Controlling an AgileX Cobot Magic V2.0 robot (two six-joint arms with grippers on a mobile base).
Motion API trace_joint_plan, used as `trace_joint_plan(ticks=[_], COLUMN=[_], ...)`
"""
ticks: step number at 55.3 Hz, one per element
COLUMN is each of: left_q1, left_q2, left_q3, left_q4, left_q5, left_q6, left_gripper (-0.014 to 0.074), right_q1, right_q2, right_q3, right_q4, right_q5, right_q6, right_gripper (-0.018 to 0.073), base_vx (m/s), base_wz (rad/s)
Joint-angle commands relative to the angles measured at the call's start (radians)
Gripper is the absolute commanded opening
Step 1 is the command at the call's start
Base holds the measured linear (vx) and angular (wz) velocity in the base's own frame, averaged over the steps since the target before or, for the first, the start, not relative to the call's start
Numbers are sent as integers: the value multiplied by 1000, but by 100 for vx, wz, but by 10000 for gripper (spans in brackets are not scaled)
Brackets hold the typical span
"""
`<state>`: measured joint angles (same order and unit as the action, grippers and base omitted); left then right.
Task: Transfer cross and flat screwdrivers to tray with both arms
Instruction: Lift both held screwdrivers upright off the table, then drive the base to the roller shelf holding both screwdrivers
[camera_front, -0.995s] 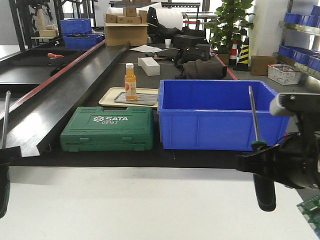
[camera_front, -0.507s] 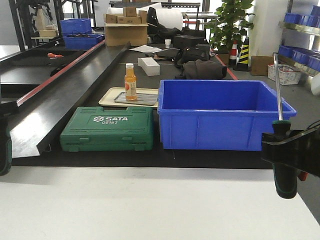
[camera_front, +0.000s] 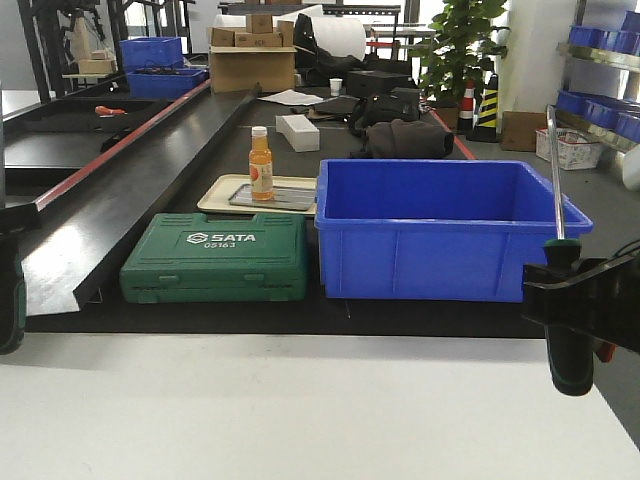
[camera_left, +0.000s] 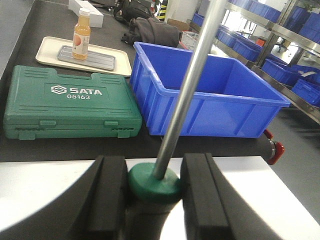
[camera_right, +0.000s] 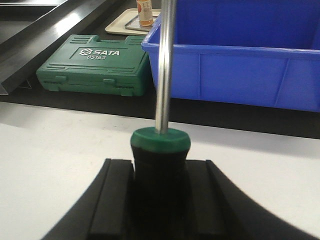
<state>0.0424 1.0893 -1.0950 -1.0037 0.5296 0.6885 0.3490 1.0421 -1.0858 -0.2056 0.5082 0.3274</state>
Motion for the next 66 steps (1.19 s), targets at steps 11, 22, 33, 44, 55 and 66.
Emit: trace_joint_plan(ticks=[11, 22, 33, 44, 55, 66], left_q1=[-5, -5, -5, -5, -5, -5], left_q2=[-19, -19, -19, -19, -19, -19], left_q3=[-39, -39, -39, -39, -39, -39], left_q4=[-46, -46, -46, -46, -46, -46], left_q5=[-43, -43, -43, -43, -43, -43], left_q6=[2, 2, 2, 2, 2, 2], left_gripper=[3, 3, 3, 3, 3, 3], right_q1=[-2, -2, -2, -2, -2, -2], right_q2=[-20, -20, -20, -20, -20, -20], right_q3=[-31, -31, -31, -31, -31, -31], right_q4=[-21, -21, -21, -21, -21, -21], right_q5=[-92, -92, -92, -94, -93, -94], right_q6=[-10, -10, -10, -10, -10, -10], right_gripper=[-8, -8, -8, -8, -8, -8], base_vx=[0, 0, 0, 0, -3, -8], base_wz=[0, 0, 0, 0, 2, 3])
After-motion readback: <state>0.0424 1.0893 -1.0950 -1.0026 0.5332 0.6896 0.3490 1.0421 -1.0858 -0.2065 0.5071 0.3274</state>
